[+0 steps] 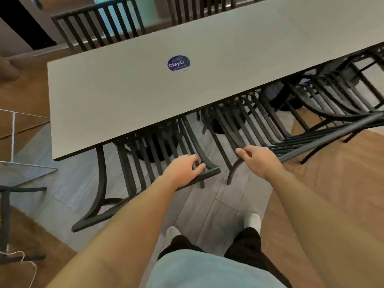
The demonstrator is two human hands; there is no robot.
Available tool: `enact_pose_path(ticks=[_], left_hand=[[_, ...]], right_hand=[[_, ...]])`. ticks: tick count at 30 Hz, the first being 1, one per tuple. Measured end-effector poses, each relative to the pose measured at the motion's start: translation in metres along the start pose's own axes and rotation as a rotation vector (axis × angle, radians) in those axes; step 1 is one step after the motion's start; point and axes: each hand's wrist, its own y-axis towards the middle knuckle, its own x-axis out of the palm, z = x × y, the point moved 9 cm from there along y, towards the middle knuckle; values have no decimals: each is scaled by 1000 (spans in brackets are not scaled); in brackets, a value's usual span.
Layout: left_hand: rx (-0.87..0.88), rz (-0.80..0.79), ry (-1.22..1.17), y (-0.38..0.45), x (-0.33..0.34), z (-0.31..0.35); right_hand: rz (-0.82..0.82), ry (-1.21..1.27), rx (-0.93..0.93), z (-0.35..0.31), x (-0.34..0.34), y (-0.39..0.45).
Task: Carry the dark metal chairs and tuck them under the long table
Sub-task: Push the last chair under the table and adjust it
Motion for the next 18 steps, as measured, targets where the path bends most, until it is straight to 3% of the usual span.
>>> enact_pose_path(ticks=[10,18], left_hand=[[-28,-3,-25,72,39,172],[11,-100,10,131,59,217]], right_hand=[[-55,-79,-75,146,-109,43],[-83,-107,27,217,-151,82]])
